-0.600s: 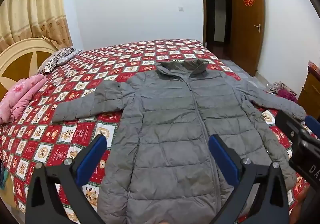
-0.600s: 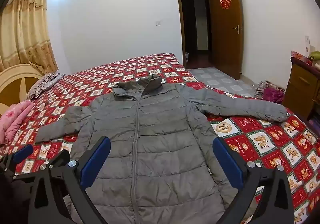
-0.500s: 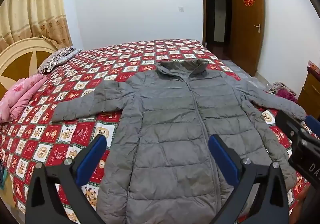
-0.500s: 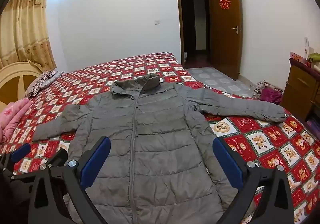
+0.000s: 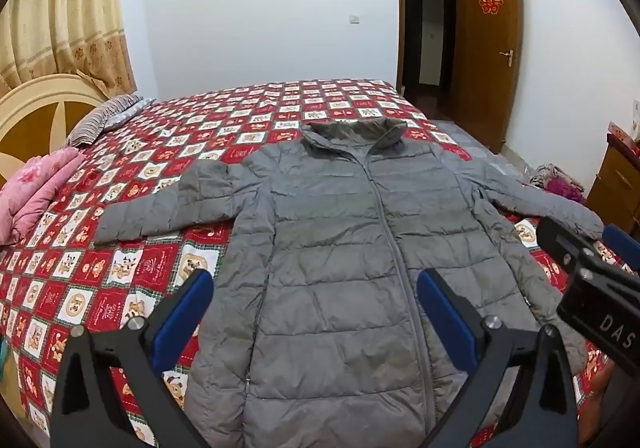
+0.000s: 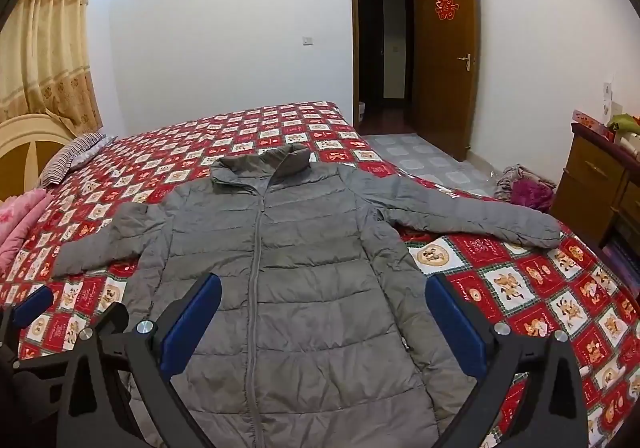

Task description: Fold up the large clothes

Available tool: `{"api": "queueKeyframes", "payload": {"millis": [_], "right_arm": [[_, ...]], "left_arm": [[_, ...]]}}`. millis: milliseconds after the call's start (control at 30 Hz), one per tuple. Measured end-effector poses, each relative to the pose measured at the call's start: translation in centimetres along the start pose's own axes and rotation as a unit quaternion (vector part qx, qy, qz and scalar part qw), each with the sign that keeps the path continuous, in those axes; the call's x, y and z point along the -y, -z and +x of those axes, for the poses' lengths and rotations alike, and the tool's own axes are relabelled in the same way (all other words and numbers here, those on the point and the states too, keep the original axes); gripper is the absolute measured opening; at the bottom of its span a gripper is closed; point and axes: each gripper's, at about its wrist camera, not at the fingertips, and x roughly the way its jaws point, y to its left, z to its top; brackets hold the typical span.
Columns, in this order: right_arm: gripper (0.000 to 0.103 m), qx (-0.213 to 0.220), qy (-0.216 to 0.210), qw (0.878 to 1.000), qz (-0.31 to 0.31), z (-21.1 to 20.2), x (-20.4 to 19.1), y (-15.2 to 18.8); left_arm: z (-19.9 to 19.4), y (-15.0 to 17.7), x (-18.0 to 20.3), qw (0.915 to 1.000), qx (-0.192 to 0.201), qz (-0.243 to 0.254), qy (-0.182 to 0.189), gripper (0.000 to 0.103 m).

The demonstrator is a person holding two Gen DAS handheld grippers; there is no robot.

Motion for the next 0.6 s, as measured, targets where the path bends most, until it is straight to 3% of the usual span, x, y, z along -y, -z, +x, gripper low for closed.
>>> {"api": "queueKeyframes", "payload": {"millis": [233, 600], "right_arm": [[0.102, 0.023, 0.010, 1.000, 0.006, -0.8, 0.4, -0.3], [0.102, -0.007, 0.027, 1.000, -0.012, 0.0, -0.9, -0.8]], "left_arm": [[-0.3, -0.2, -0.1, 1.0000, 0.002, -0.006, 0.004, 0.103], [-0.5, -0.2, -0.2, 0.9999, -0.004, -0.013, 0.011, 0.103]]}}
